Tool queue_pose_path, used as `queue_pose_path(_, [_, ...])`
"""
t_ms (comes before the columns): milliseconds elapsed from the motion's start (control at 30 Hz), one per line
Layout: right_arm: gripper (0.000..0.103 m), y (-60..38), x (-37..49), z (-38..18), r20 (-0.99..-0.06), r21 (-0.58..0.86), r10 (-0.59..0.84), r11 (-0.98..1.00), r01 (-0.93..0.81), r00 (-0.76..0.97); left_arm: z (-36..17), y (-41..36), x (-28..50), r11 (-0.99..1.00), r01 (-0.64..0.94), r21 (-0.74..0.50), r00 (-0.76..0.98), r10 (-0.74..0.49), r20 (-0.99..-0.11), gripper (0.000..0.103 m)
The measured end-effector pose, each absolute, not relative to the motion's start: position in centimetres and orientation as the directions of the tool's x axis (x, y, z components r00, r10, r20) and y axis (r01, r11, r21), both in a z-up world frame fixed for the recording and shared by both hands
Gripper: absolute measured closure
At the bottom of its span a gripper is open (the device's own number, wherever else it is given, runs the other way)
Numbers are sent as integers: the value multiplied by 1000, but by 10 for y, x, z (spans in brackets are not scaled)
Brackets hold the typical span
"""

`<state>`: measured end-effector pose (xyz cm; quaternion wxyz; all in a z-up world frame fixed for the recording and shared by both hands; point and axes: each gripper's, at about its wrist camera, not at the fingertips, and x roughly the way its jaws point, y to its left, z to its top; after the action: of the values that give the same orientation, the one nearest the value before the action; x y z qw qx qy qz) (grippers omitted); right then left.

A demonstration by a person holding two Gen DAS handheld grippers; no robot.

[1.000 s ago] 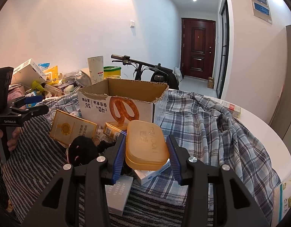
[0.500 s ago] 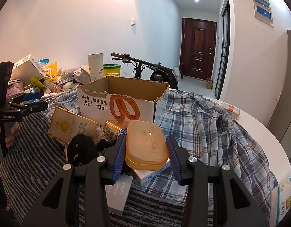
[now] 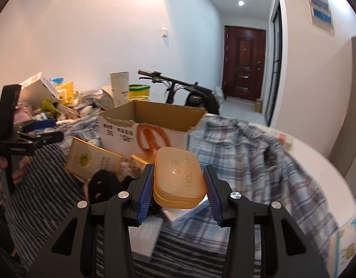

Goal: Organize objects
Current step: 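Lower the orange soap box into the cardboard box and open the right gripper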

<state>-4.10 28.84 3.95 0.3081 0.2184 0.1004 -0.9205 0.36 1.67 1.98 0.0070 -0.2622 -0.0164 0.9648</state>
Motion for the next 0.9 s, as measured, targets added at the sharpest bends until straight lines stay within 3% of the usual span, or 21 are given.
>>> queue_pose_path(233, [61, 299, -46, 64, -455, -96, -479, -811, 576, -750, 20, 17, 4, -1000, -5, -31, -865, 20, -502, 0])
queue_pose_path(367, [61, 309, -64, 88, -402, 111, -627, -757, 644, -668, 20, 18, 4, -1000, -4, -31, -867, 19, -498, 0])
queue_pose_path(467, [61, 307, -81, 108, -357, 184, -669, -734, 653, -652, 21, 18, 4, -999, -3, -37, -868, 21, -497, 0])
queue_pose_path(667, [61, 268, -111, 142, -346, 116, -677, -718, 686, -650, 21, 16, 4, -999, -6, -47, -868, 28, -496, 0])
queue_pose_path(900, [61, 207, -147, 130, -422, 17, -633, -721, 692, -649, 20, 16, 4, -999, -5, -48, -867, 29, -498, 0])
